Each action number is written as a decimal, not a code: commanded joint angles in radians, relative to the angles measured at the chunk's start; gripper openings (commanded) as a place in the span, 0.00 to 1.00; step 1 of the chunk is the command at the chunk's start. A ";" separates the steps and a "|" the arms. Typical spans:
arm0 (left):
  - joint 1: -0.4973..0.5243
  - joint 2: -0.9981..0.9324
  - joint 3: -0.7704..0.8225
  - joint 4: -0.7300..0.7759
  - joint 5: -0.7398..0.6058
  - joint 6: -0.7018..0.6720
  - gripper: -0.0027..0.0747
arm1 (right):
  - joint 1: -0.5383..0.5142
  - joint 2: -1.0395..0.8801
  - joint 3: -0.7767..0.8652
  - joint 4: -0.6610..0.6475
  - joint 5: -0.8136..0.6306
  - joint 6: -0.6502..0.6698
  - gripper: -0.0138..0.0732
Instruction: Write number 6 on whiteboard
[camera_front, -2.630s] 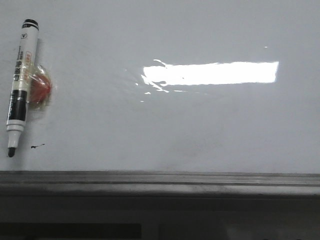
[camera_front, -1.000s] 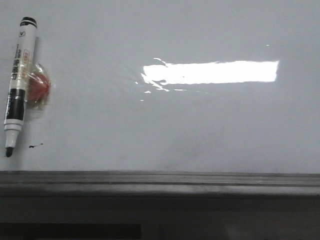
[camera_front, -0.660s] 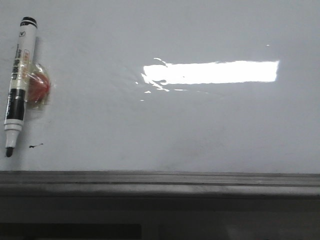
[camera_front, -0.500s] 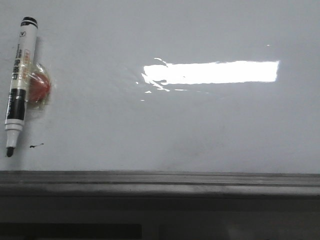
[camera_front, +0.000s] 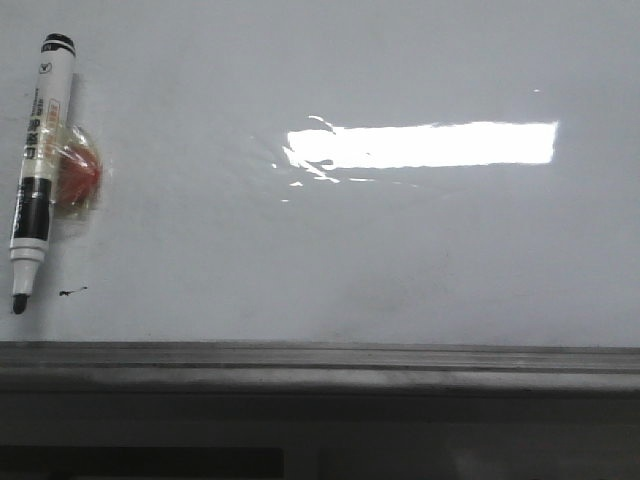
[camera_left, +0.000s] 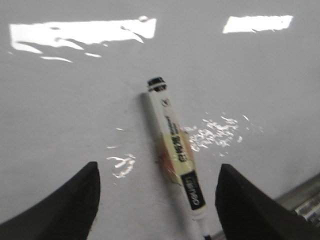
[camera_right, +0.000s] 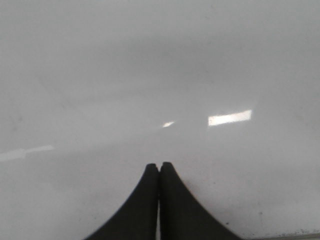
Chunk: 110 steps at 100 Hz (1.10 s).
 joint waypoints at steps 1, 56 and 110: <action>-0.071 0.064 -0.026 -0.013 -0.103 0.001 0.62 | -0.005 0.017 -0.038 -0.004 -0.084 -0.005 0.10; -0.163 0.371 -0.026 -0.170 -0.349 -0.017 0.62 | -0.005 0.017 -0.038 -0.004 -0.080 -0.005 0.10; -0.163 0.487 -0.026 -0.183 -0.353 -0.018 0.60 | -0.005 0.017 -0.038 -0.004 -0.082 -0.005 0.10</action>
